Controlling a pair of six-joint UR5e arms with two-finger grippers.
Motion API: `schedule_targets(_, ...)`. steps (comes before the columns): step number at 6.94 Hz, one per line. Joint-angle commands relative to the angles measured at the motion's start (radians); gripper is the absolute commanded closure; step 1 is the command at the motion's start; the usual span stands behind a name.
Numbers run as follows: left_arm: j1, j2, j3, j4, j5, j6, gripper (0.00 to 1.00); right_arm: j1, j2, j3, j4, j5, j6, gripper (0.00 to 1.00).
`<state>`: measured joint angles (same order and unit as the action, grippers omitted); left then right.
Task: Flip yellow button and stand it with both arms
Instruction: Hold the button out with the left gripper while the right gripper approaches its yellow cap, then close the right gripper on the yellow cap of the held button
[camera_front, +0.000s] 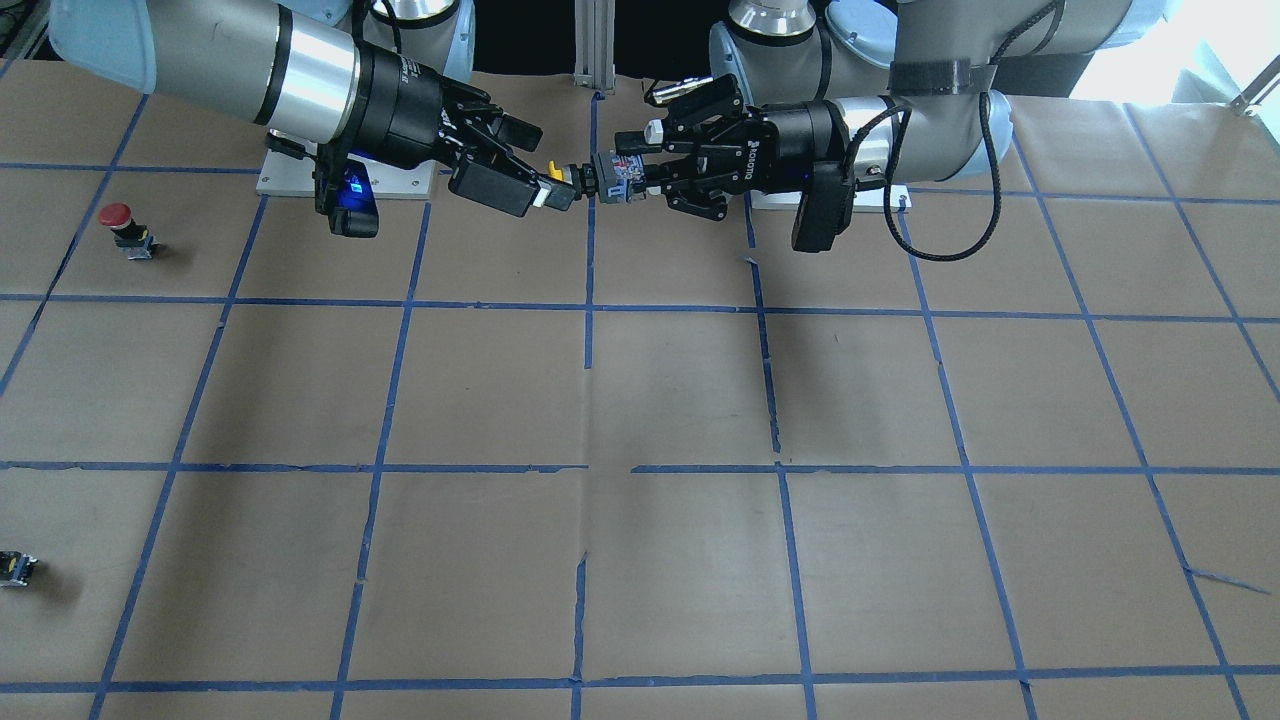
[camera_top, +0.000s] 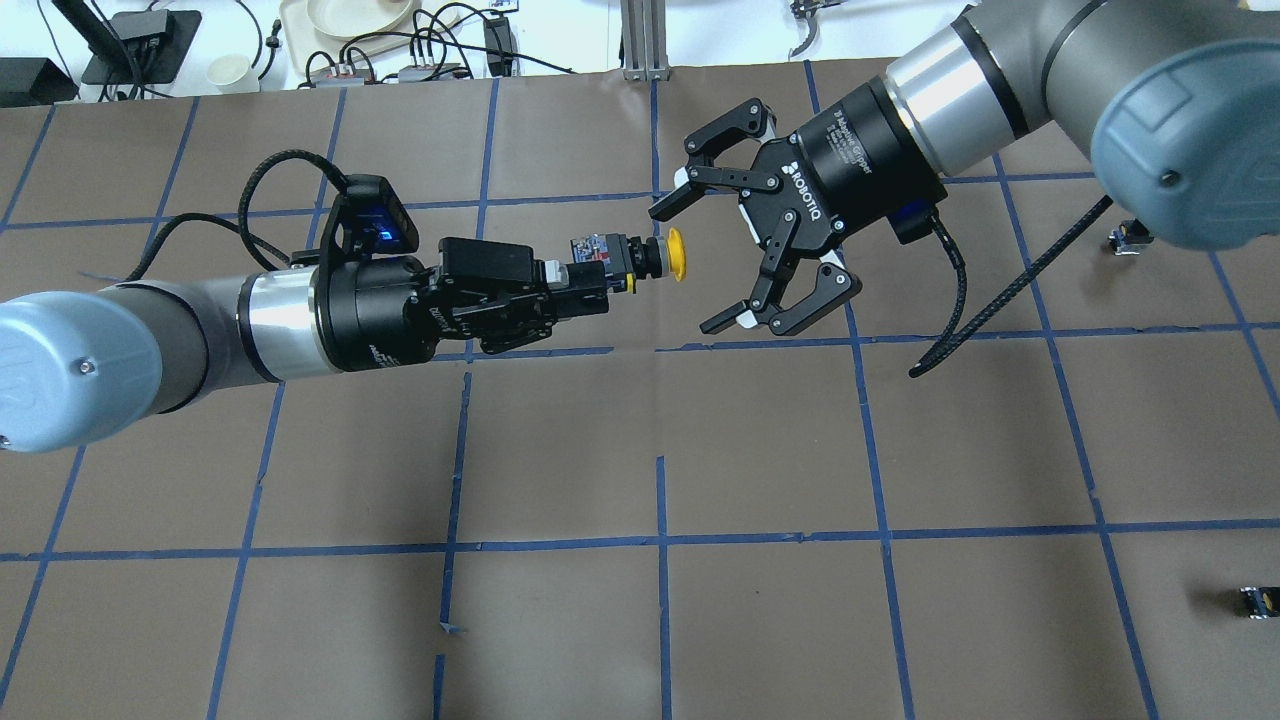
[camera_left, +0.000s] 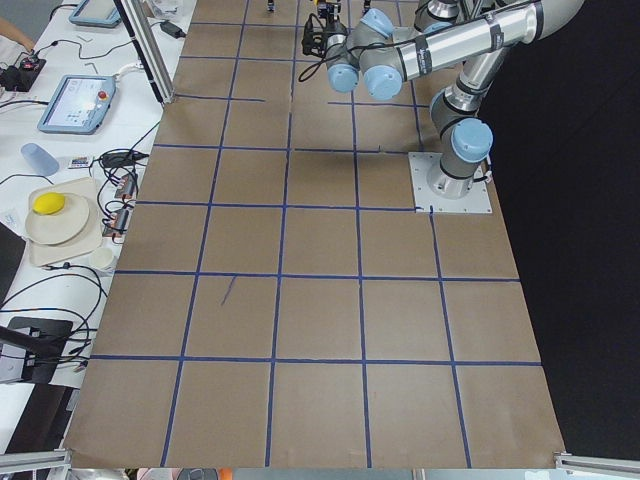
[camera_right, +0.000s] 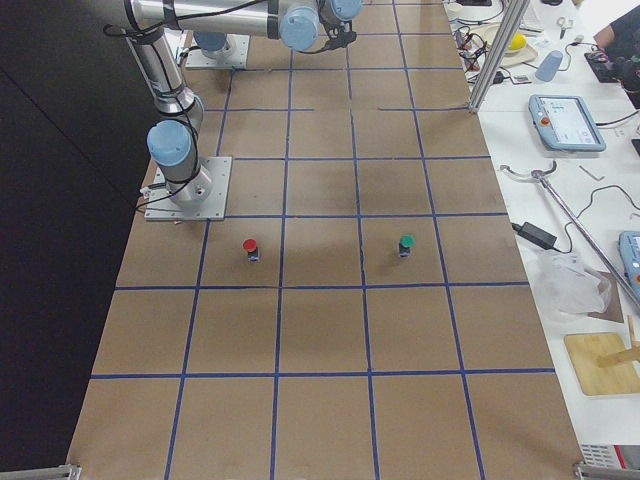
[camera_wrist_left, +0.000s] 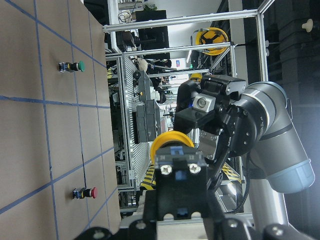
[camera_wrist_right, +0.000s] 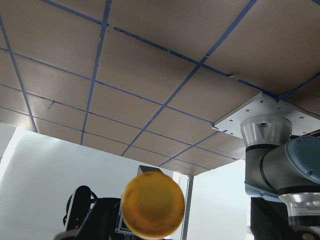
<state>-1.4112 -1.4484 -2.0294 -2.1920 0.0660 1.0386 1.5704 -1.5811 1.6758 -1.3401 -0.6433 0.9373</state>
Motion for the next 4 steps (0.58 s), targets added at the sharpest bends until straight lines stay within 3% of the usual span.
schedule_targets(1,0.000,0.000,-0.003,0.000,0.000,0.000,0.88,0.000,0.004,0.001,-0.001,0.001,0.009,0.32)
schedule_targets(2,0.000,0.003,-0.003,0.000,0.000,0.000,0.88,0.000,0.004,0.001,-0.007,0.002,0.009,0.63)
schedule_targets(4,0.000,0.008,-0.003,-0.002,0.002,0.000,0.88,0.000,0.004,0.001,-0.002,-0.001,0.011,0.86)
